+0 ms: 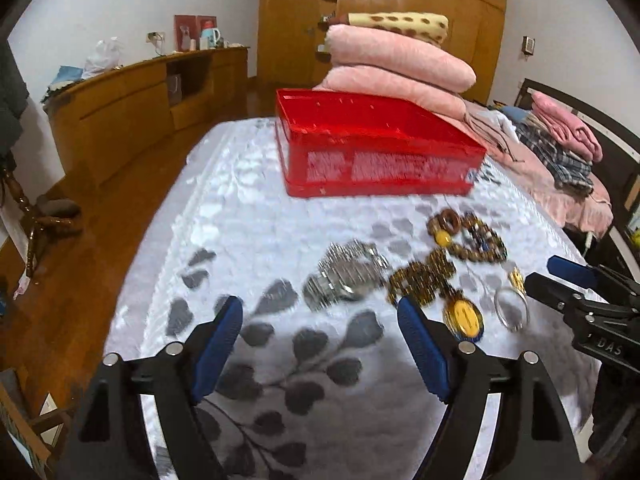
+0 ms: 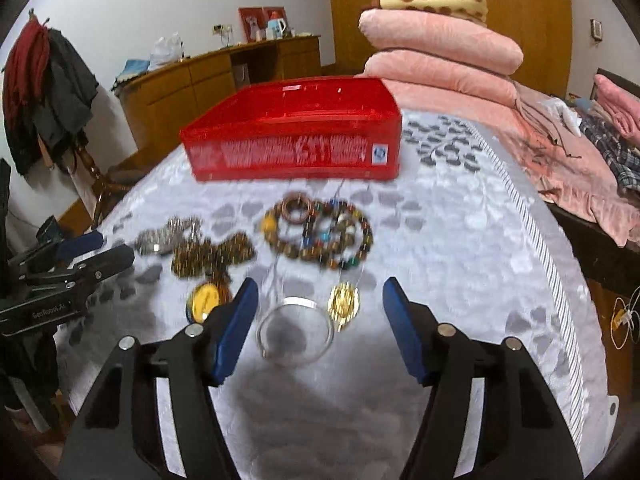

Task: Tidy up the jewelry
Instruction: 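Move both tools back over the remaining jewelry, then grasp the silver watch with the left tool while the right tool grasps the second silver bangle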

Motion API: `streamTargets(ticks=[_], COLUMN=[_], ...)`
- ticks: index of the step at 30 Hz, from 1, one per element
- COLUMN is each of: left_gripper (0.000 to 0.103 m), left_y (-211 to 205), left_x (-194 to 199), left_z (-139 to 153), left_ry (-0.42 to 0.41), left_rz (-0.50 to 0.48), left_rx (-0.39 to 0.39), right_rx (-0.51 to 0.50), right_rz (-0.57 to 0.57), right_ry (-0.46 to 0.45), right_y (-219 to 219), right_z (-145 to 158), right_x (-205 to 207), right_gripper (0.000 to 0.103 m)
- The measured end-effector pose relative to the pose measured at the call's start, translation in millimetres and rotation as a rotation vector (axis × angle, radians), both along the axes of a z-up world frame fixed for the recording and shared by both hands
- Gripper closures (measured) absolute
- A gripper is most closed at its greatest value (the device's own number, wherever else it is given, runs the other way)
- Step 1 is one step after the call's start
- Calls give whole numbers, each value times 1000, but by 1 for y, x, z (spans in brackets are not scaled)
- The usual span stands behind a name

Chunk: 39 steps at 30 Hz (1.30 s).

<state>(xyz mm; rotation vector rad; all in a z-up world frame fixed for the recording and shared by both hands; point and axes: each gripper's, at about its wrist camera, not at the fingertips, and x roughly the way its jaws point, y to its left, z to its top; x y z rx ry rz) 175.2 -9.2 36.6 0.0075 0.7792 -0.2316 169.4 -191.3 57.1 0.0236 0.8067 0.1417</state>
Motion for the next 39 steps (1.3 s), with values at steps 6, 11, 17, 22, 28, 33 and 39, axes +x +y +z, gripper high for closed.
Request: streamTargets(ticks=[6, 11, 17, 22, 28, 33, 39], left_gripper=[25, 25, 25, 25, 25, 25, 25], left_y=[-5, -2, 2, 2, 0, -2, -7], left_x=[-2, -2, 0, 2, 9, 17, 32], left_z=[-9, -12, -14, -14, -13, -12, -13], left_ry=[20, 30, 41, 51, 55, 62, 78], left_rz=[-11, -1, -1, -5, -6, -17, -32], left_rx=[3, 5, -8, -12, -13, -10, -17], right_rx=[-3, -7, 0, -21, -51, -35, -29], right_rz=[20, 31, 35, 45, 57, 54, 58], right_ry=[37, 69, 84, 89, 87, 89, 92], right_y=[4, 8, 9, 16, 21, 19, 17], right_z=[-11, -19, -22, -23, -24, -22, -22], right_x=[-6, -7, -4, 1, 5, 3, 4], right_gripper=[49, 53, 53, 51, 55, 55, 55])
